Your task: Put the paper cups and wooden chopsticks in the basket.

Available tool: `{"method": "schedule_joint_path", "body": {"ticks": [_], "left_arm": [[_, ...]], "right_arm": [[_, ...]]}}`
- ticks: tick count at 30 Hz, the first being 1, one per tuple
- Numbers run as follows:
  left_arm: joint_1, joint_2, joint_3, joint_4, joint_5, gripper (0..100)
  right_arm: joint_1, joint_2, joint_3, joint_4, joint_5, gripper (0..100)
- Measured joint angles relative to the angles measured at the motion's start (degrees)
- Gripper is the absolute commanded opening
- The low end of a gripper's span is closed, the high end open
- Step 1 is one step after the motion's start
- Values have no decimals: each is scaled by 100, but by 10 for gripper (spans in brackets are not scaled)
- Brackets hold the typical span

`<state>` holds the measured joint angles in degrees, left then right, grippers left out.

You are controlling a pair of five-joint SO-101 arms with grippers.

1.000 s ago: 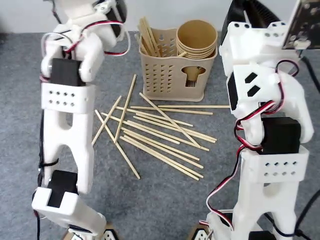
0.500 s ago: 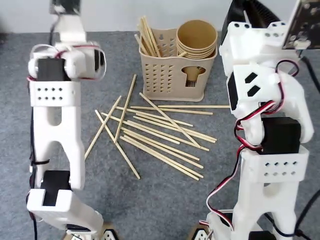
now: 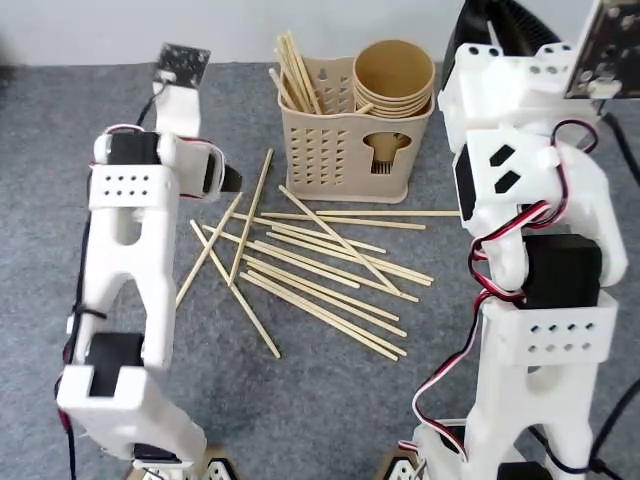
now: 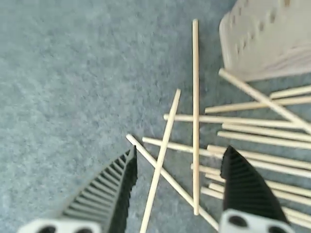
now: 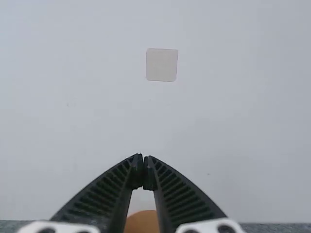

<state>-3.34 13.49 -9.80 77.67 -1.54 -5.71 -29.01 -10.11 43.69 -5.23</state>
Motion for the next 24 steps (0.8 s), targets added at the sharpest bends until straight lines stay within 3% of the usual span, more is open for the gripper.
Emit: {"method": "schedule_joint_path", "body": {"ticks": [15,24], "left_arm": [[-9,2848,-1433,0,-9,262],[255,3305,-1749,9,-35,68]], "right_arm": [[0,0,0,0,0,17],[0,0,0,0,0,17]]}}
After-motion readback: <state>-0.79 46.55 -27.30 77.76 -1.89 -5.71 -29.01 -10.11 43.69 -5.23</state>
